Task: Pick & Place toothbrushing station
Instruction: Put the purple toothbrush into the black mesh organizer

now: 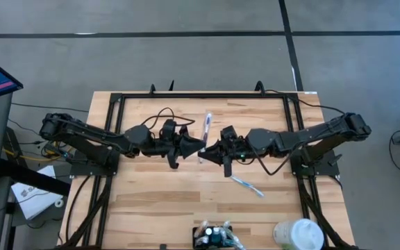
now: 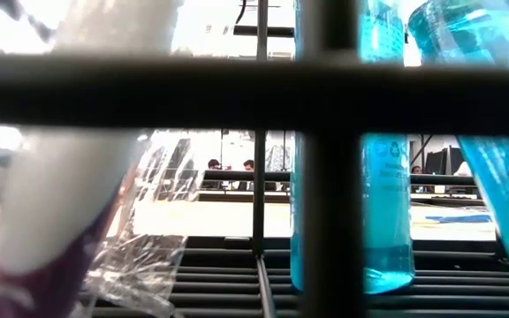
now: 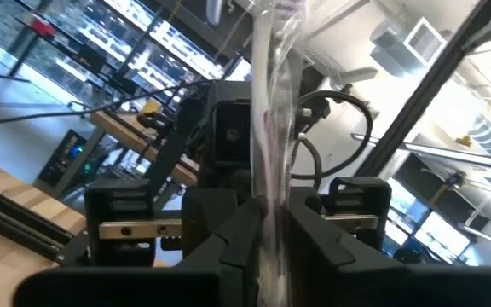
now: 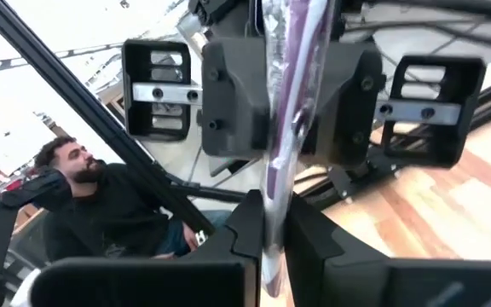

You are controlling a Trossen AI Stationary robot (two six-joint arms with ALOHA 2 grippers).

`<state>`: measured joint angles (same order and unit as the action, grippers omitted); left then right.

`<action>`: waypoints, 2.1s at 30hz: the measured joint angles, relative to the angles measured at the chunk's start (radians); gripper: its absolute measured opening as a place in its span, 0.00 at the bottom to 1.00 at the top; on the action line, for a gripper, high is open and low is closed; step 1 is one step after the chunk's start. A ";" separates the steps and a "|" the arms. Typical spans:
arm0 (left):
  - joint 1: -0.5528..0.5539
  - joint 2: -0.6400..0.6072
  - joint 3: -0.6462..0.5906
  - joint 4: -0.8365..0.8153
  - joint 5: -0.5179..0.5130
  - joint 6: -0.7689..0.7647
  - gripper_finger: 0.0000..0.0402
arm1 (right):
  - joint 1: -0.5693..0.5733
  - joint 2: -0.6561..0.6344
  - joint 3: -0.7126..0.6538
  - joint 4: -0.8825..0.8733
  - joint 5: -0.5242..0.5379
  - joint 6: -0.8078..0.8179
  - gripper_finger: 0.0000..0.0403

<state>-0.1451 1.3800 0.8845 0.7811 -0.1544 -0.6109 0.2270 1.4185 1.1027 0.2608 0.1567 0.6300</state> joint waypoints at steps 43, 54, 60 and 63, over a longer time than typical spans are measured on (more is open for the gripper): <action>-0.011 -0.001 0.000 -0.167 0.021 0.007 0.44 | 0.072 -0.052 0.000 -0.396 -0.105 0.131 0.04; 0.017 0.012 0.001 -0.164 0.019 0.003 0.55 | 0.057 -0.052 0.000 -0.396 -0.104 0.138 0.05; 0.021 0.024 0.000 -0.132 0.028 -0.001 0.54 | 0.052 -0.052 0.000 -0.396 -0.104 0.138 0.04; 0.021 0.040 0.010 -0.108 0.032 -0.013 0.53 | 0.052 -0.052 0.000 -0.396 -0.104 0.138 0.04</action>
<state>-0.1238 1.4198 0.8949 0.6732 -0.1229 -0.6241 0.2790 1.3666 1.1023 -0.1356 0.0528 0.7685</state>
